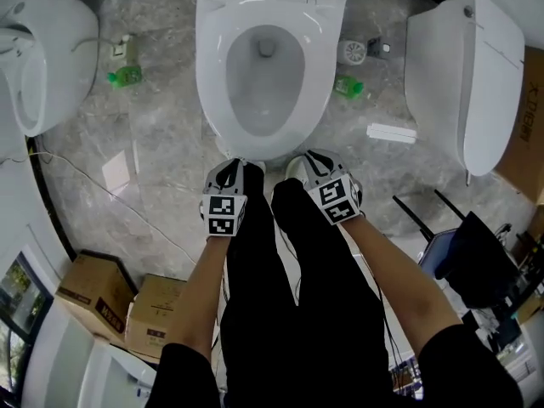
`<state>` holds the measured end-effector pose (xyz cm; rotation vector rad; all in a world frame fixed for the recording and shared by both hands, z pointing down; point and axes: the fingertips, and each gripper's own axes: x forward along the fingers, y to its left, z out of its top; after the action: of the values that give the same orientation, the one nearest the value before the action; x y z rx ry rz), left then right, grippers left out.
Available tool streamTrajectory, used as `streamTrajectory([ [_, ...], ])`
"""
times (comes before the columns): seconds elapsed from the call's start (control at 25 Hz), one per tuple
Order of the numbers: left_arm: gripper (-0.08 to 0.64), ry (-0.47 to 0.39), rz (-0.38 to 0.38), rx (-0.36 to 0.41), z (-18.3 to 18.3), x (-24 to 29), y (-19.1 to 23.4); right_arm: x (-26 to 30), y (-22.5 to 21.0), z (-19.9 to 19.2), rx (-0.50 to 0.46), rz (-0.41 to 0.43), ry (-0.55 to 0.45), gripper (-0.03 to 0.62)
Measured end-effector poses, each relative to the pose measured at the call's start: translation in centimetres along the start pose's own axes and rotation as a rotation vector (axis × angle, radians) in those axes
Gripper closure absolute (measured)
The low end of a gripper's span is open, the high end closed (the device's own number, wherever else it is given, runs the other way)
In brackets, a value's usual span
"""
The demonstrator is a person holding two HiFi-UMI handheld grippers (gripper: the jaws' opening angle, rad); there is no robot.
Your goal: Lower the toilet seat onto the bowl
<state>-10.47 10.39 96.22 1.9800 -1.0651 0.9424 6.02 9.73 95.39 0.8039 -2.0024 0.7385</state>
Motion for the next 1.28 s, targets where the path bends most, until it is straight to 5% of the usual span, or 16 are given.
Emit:
streamTrajectory([
  [0.24, 0.543, -0.086, -0.012, -0.064, 5.4, -7.4, -3.7, -9.3, 0.6, 4.3, 0.090, -0.048, -0.096, 0.555],
  [0.44, 0.545, -0.137, -0.047, -0.061, 10.7, -14.4, -8.0, -19.1, 3.2, 11.3, 0.050, -0.064, -0.270, 0.560],
  [0.8, 0.545, -0.371, -0.124, -0.037, 22.2, -30.0, -15.2, -37.5, 6.3, 19.7, 0.205, -0.132, -0.493, 0.560],
  [1.08, 0.545, -0.556, -0.164, 0.033, 28.0, -42.5, -20.2, -48.6, 10.0, 25.5, 0.133, -0.173, -0.694, 0.558],
  [1.28, 0.545, -0.650, -0.166, -0.022, 29.9, -47.6, -21.1, -53.6, 11.5, 28.4, 0.116, -0.224, -0.792, 0.558],
])
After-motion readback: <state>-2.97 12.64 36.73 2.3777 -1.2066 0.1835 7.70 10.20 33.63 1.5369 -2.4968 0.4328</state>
